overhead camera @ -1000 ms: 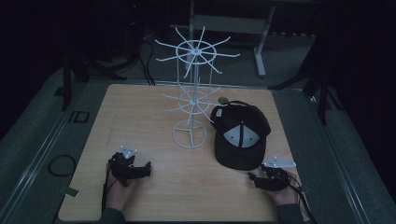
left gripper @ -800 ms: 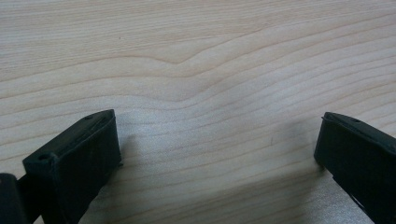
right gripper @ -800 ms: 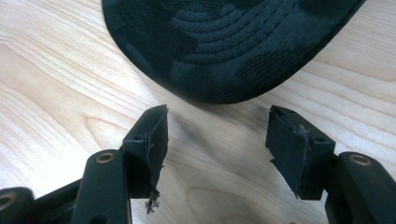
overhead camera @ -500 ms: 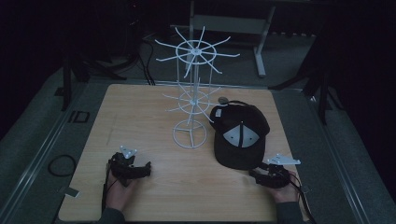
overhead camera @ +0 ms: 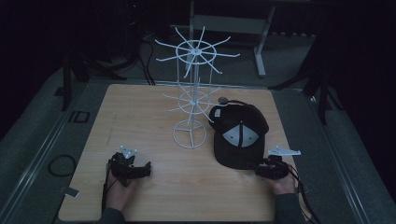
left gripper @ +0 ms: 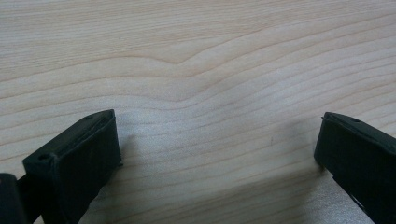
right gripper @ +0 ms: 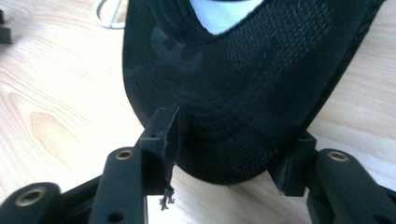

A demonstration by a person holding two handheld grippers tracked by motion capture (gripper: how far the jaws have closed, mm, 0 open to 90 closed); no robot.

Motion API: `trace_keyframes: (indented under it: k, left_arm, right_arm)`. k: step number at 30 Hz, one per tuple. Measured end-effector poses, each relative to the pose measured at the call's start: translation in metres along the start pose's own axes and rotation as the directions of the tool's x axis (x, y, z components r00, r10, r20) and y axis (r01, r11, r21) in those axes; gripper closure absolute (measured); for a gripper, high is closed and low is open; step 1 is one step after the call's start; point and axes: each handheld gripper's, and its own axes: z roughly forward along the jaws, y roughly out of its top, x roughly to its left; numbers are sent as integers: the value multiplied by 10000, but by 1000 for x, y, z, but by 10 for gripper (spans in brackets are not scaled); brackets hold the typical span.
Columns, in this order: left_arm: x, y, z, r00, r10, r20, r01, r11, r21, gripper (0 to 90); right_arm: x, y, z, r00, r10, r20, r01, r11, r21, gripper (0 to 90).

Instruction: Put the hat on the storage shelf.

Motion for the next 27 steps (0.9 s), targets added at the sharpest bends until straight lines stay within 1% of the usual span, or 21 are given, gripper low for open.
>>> trace_keyframes:
  k: [1, 2, 3, 5, 6, 7, 8, 12, 15, 20, 23, 27]
  left_arm:
    - [0, 0, 0, 10000, 0, 0, 0, 10000, 0, 2]
    - [0, 0, 0, 10000, 1, -2, -1, 10000, 2, 2]
    - [0, 0, 0, 10000, 1, -2, -1, 10000, 2, 2]
    - [0, 0, 0, 10000, -2, 0, 2, 10000, 0, 2]
    - [0, 0, 0, 10000, -2, 0, 2, 10000, 0, 2]
    - [0, 0, 0, 10000, 4, 1, -4, 10000, 4, 2]
    - [0, 0, 0, 10000, 2, 1, -2, 10000, 6, 2]
    - [0, 0, 0, 10000, -5, -2, 5, 10000, 2, 2]
    - [0, 0, 0, 10000, 2, -3, -2, 10000, 4, 2]
    - [0, 0, 0, 10000, 6, -2, -6, 10000, 5, 2]
    - [0, 0, 0, 10000, 15, 0, -15, 10000, 11, 2]
    - [0, 0, 0, 10000, 5, -1, -5, 10000, 6, 2]
  right_arm:
    - [0, 0, 0, 10000, 0, 0, 0, 10000, 0, 495]
    - [-1, 3, 1, 9997, 26, -228, -27, 10000, -76, 518]
    - [-1, 3, 1, 9997, 26, -228, -27, 10000, -76, 518]
    - [-1, 6, 2, 9979, 176, -620, -190, 9996, -217, 546]
    - [-1, 6, 2, 9979, 176, -620, -190, 9996, -217, 546]
    - [1, 9, 5, 9960, 218, -872, -244, 9993, -288, 585]
    - [1, 10, 5, 9954, 223, -934, -252, 9992, -302, 594]
    - [4, 14, 8, 9943, 231, -1041, -273, 9989, -393, 643]
    - [5, 18, 9, 9924, 242, -1206, -304, 9983, -498, 691]
    - [7, 24, 10, 9886, 363, -1460, -448, 9975, -554, 733]
    - [9, 27, 9, 9859, 383, -1627, -504, 9962, -709, 760]
    - [13, 32, 8, 9864, 369, -1605, -508, 9952, -836, 774]
